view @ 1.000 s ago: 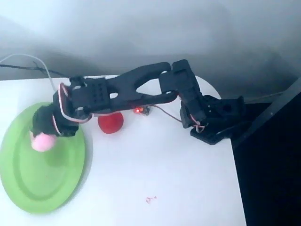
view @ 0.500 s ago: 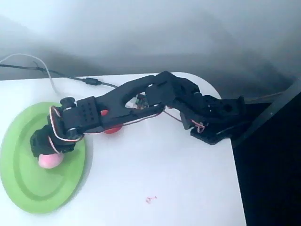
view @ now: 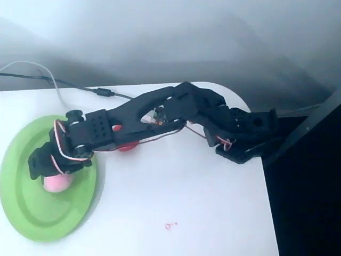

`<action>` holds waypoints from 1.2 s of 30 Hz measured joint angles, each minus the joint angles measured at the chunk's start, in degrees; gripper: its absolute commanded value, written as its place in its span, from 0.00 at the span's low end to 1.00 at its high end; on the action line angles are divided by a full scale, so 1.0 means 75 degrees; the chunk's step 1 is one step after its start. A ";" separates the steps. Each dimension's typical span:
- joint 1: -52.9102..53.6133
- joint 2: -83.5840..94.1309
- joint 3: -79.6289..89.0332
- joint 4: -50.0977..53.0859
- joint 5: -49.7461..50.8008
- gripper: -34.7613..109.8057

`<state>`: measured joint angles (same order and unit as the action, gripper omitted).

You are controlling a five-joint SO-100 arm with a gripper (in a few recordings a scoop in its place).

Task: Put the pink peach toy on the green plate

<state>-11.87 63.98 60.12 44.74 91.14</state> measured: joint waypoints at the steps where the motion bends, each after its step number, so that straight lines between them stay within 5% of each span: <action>1: -0.0012 0.0246 0.0117 -0.0012 0.0000 0.63; 11: -0.0012 0.4617 0.3469 -0.0035 0.0023 0.24; 22: -0.0832 1.0945 1.0711 -0.0902 0.2285 0.24; 30: -0.1898 1.3652 1.3781 -0.0938 0.2051 0.24; 36: -0.0855 1.4695 1.4953 -0.1043 0.0586 0.24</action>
<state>-18.28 174.20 172.27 36.91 95.54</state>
